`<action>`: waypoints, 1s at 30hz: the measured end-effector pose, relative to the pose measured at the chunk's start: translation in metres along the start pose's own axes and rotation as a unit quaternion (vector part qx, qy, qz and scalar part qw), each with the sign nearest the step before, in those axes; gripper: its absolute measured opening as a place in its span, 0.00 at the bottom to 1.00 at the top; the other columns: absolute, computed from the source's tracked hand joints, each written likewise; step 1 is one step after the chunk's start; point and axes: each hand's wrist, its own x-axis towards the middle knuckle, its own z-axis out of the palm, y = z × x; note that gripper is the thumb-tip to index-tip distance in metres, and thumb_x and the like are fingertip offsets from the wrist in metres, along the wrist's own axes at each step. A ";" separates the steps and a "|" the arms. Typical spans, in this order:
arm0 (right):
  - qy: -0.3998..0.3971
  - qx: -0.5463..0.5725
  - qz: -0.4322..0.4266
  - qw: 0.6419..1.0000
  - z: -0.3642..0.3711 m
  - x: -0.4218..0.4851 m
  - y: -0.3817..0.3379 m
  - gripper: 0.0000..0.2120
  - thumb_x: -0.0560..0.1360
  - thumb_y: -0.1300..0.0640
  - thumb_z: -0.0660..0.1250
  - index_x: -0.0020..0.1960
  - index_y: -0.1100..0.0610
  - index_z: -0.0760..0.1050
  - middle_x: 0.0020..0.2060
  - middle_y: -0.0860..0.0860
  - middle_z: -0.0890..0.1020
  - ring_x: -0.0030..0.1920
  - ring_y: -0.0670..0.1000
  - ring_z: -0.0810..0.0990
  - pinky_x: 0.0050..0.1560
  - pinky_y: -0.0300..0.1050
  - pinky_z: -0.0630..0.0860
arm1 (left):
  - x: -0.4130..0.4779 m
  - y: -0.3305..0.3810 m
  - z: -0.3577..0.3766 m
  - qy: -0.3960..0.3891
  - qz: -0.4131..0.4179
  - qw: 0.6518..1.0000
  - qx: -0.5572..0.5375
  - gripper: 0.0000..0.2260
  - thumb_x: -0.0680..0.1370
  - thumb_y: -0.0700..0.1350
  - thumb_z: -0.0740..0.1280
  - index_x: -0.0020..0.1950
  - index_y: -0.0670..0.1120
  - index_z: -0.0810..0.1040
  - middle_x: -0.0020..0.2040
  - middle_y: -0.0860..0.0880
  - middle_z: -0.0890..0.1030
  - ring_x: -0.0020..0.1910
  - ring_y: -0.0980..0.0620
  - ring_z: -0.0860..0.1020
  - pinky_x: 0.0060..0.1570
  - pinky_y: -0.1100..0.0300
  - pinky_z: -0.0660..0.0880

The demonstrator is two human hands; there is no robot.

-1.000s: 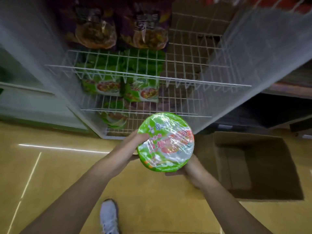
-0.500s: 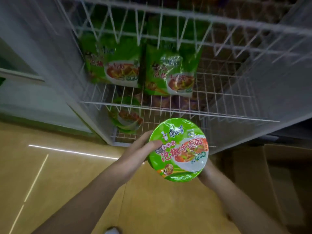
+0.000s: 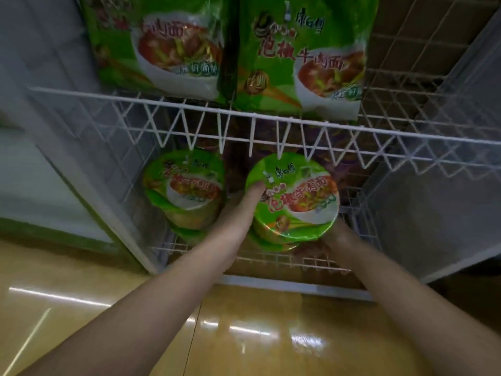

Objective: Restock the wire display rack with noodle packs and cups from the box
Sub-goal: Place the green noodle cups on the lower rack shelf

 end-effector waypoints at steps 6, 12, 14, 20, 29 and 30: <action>0.012 -0.044 0.071 0.996 0.009 0.025 0.003 0.19 0.83 0.48 0.54 0.63 0.59 0.74 0.49 0.64 0.82 0.42 0.64 0.84 0.42 0.58 0.83 | 0.019 -0.011 0.011 0.037 0.035 0.995 -0.088 0.29 0.68 0.75 0.60 0.62 0.60 0.77 0.60 0.55 0.81 0.57 0.54 0.78 0.57 0.53 0.74; 0.008 -0.050 0.091 0.995 0.019 0.030 0.013 0.23 0.84 0.44 0.47 0.68 0.56 0.69 0.54 0.61 0.81 0.39 0.58 0.85 0.42 0.54 0.83 | 0.024 -0.034 0.006 0.121 0.002 0.974 -0.194 0.28 0.77 0.68 0.54 0.74 0.56 0.67 0.68 0.56 0.73 0.63 0.53 0.72 0.65 0.52 0.67; 0.030 -0.082 0.069 0.994 0.014 0.029 0.015 0.26 0.82 0.38 0.47 0.72 0.52 0.65 0.63 0.58 0.78 0.48 0.57 0.84 0.47 0.54 0.82 | 0.023 -0.044 0.004 0.127 -0.012 0.973 -0.192 0.28 0.78 0.68 0.53 0.75 0.57 0.64 0.72 0.53 0.70 0.69 0.49 0.70 0.70 0.46 0.65; -0.062 0.066 -0.049 0.995 0.002 0.023 0.015 0.44 0.62 0.19 0.59 0.72 0.39 0.67 0.71 0.46 0.72 0.71 0.53 0.69 0.64 0.67 0.71 | 0.024 -0.066 0.007 0.156 -0.055 0.971 -0.175 0.20 0.83 0.58 0.52 0.73 0.55 0.68 0.69 0.51 0.73 0.67 0.46 0.71 0.69 0.41 0.66; -0.023 0.055 -0.098 0.993 0.007 0.024 0.001 0.31 0.67 0.30 0.68 0.65 0.44 0.75 0.60 0.45 0.82 0.63 0.49 0.79 0.68 0.57 0.70 | 0.034 -0.053 0.009 0.167 -0.050 0.974 -0.146 0.22 0.83 0.59 0.53 0.72 0.51 0.69 0.70 0.47 0.73 0.67 0.44 0.71 0.68 0.43 0.68; 0.009 0.051 -0.108 0.993 0.008 0.024 -0.002 0.22 0.72 0.35 0.67 0.61 0.46 0.78 0.55 0.44 0.84 0.59 0.47 0.81 0.66 0.52 0.72 | 0.031 -0.055 0.007 0.168 -0.039 0.976 -0.130 0.20 0.83 0.57 0.53 0.72 0.53 0.68 0.70 0.47 0.72 0.68 0.44 0.70 0.69 0.43 0.67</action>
